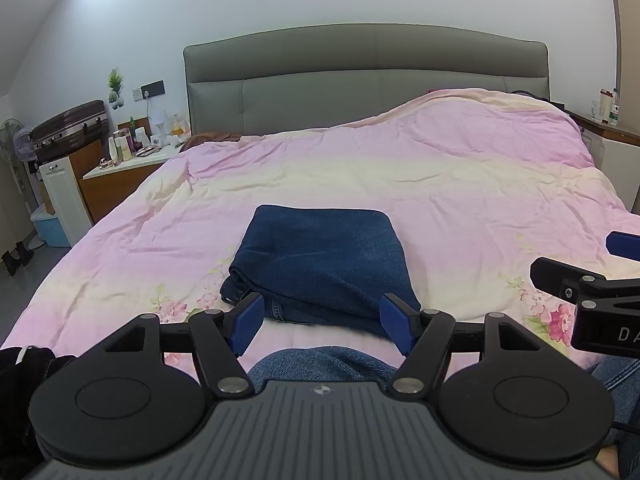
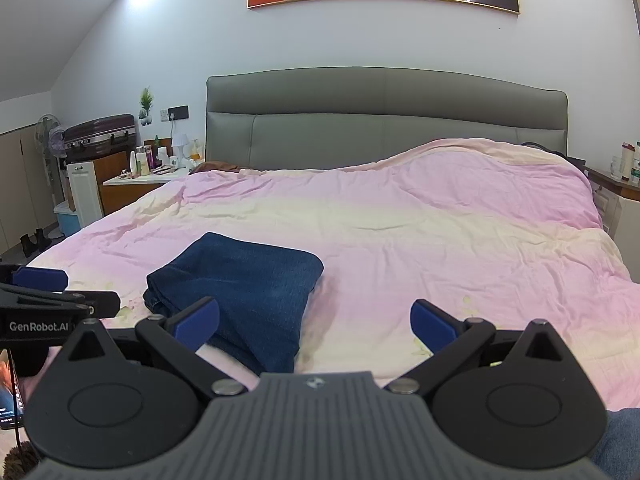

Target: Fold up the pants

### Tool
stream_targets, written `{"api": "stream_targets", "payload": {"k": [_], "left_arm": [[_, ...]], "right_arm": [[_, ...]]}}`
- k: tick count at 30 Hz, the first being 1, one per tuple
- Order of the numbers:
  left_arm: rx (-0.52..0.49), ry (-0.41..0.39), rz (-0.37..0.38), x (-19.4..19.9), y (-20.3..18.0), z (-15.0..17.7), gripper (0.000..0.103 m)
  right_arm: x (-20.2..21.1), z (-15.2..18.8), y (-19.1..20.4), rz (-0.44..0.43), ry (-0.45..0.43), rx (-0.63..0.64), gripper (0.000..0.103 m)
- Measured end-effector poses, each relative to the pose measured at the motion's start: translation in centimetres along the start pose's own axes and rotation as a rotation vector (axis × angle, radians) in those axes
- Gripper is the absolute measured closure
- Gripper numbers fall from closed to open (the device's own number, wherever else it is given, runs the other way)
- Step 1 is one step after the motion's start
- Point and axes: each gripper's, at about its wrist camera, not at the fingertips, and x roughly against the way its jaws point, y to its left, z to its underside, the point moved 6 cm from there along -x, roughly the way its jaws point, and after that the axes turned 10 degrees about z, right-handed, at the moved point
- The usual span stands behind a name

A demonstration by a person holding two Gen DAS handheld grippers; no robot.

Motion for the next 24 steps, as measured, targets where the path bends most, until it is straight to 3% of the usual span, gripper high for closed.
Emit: {"api": "stream_targets", "payload": {"k": [24], "left_arm": [[-0.014, -0.011, 0.013, 0.55, -0.24, -0.3, 0.025]], "right_arm": [[0.32, -0.3, 0.11, -0.013, 0.009, -0.014, 0.005]]}}
